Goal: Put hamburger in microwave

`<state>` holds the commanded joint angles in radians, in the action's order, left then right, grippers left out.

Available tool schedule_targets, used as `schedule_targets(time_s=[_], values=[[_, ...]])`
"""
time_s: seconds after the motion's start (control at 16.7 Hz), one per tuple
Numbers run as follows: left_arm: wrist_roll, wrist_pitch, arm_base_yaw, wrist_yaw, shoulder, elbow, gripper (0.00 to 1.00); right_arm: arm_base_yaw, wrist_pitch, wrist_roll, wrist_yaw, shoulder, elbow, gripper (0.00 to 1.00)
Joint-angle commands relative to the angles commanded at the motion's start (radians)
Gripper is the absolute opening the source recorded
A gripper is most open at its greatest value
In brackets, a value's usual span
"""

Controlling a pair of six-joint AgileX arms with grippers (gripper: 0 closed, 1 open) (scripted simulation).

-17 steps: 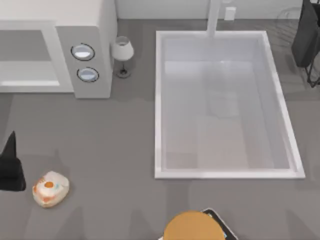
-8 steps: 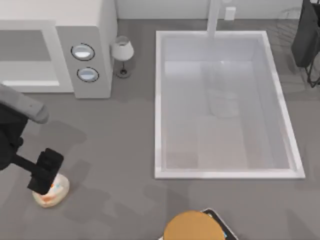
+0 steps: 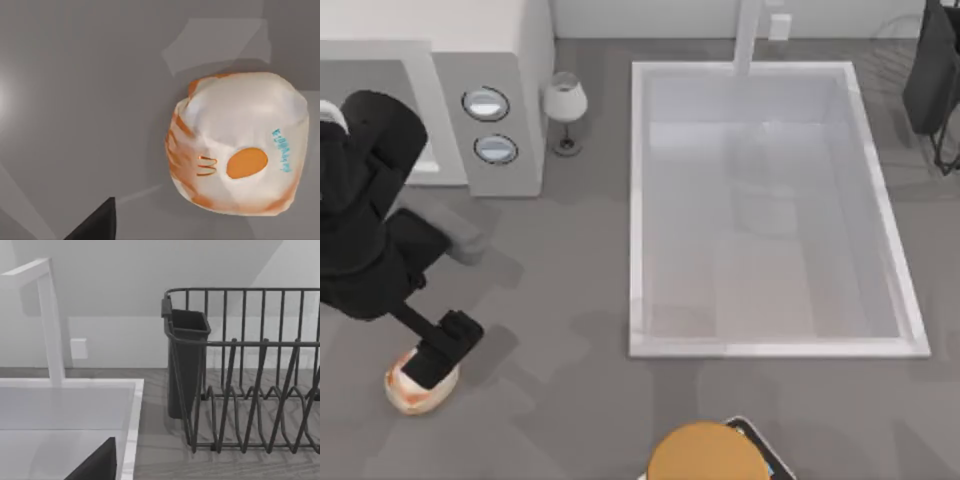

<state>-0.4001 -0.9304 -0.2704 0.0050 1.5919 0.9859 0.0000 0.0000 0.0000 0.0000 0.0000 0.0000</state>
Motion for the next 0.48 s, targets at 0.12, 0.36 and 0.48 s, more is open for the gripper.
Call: schedule_targets(time_s=[0.12, 0.36, 0.48], values=[[-0.006, -0.025, -0.002, -0.006, 0.029, 0.018, 1.00, 0.000, 0.000, 0.000, 0.000, 0.000, 0.000, 1.00], [-0.005, -0.022, 0.003, -0.005, 0.026, 0.014, 1.00, 0.000, 0.000, 0.000, 0.000, 0.000, 0.000, 1.00], [-0.007, -0.006, 0.001, -0.006, 0.036, 0.004, 1.00, 0.000, 0.000, 0.000, 0.000, 0.000, 0.000, 1.00]])
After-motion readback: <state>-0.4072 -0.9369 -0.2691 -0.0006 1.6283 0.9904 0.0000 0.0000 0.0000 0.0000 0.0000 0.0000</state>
